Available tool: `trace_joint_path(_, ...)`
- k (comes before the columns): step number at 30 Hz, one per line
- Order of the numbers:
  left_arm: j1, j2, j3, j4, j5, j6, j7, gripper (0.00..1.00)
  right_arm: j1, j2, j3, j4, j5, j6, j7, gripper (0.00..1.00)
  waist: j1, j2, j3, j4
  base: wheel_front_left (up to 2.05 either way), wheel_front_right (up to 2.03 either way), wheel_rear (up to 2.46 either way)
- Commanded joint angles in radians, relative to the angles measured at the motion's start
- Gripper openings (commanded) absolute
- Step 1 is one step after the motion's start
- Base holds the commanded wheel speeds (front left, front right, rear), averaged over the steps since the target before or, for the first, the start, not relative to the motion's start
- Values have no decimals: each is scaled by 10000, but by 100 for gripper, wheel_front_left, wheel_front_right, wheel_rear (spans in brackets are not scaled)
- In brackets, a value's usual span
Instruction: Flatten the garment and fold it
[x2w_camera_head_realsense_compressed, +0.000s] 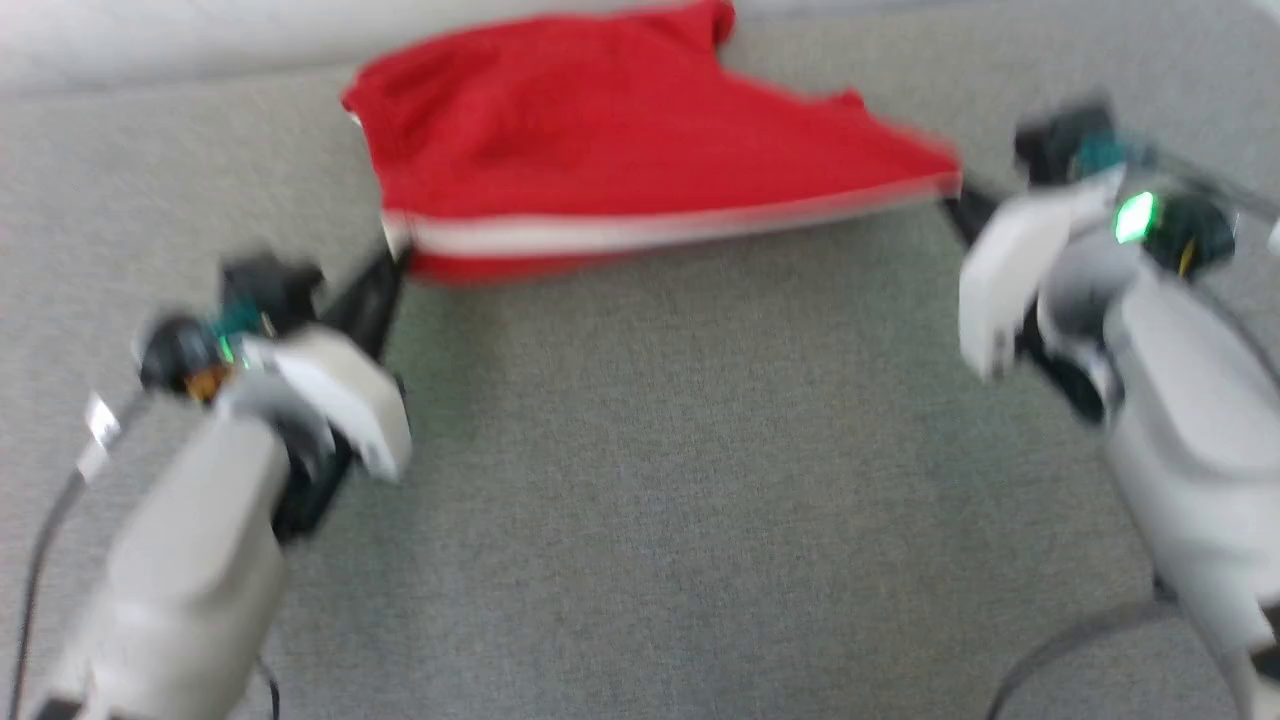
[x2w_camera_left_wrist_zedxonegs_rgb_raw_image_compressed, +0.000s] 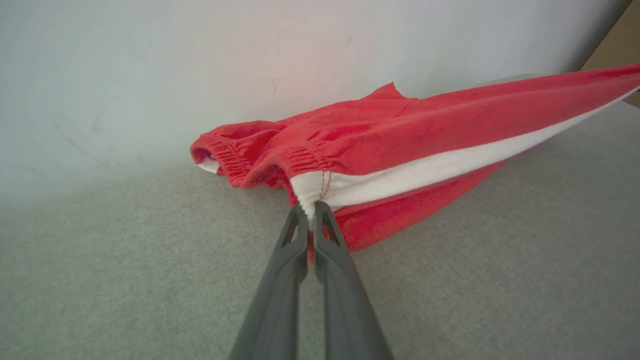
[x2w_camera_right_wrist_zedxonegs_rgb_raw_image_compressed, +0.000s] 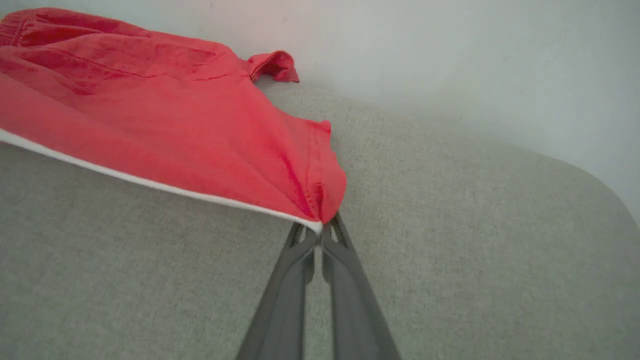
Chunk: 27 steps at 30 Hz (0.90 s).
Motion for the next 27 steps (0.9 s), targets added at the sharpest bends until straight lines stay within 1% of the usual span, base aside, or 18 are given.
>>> trace_joint_path(1,691,118,-82,-267,-121,161,65,0,685,-342,319,-443,516,-23,241,0,3,-1,-1346,246,0,0,0)
trace_joint_path(3,1391,221,-200,-636,-168,261,148,0,1395,-777,689,-1067,1085,-23,540,0,3,-1,-1696,313,0,0,0)
trace_joint_path(4,1391,221,-200,-636,-168,261,148,0,1395,-777,689,-1067,1085,-23,540,0,3,-1,-1696,313,0,0,0)
trace_joint_path(7,2322,341,-347,-1258,-266,439,307,0,2415,-1483,925,-1952,1802,-23,1100,0,3,-1,-2189,466,0,0,0)
trace_joint_path(12,3682,569,-685,-2407,-345,696,673,0,4006,-2497,744,-3366,2383,-23,2220,0,3,-1,-2821,671,0,0,0)
trace_joint_path(16,4686,733,-840,-3337,-454,1024,877,0,5323,-3114,285,-4511,2558,-23,3112,0,3,-1,-3197,831,0,0,0)
trace_joint_path(20,5691,933,-1029,-4266,-575,1295,1084,0,6640,-3549,-441,-5665,2603,-23,3924,0,3,-1,-3438,943,0,0,0)
trace_joint_path(25,6831,1107,-1379,-5324,-681,1593,1382,0,8453,-3838,-1456,-6870,2665,-23,5047,0,3,-1,-3594,1147,0,0,0)
trace_joint_path(27,7218,1157,-1543,-5638,-749,1638,1509,0,9149,-3886,-1797,-7343,2691,-23,5454,0,3,-1,-3598,1218,0,0,0)
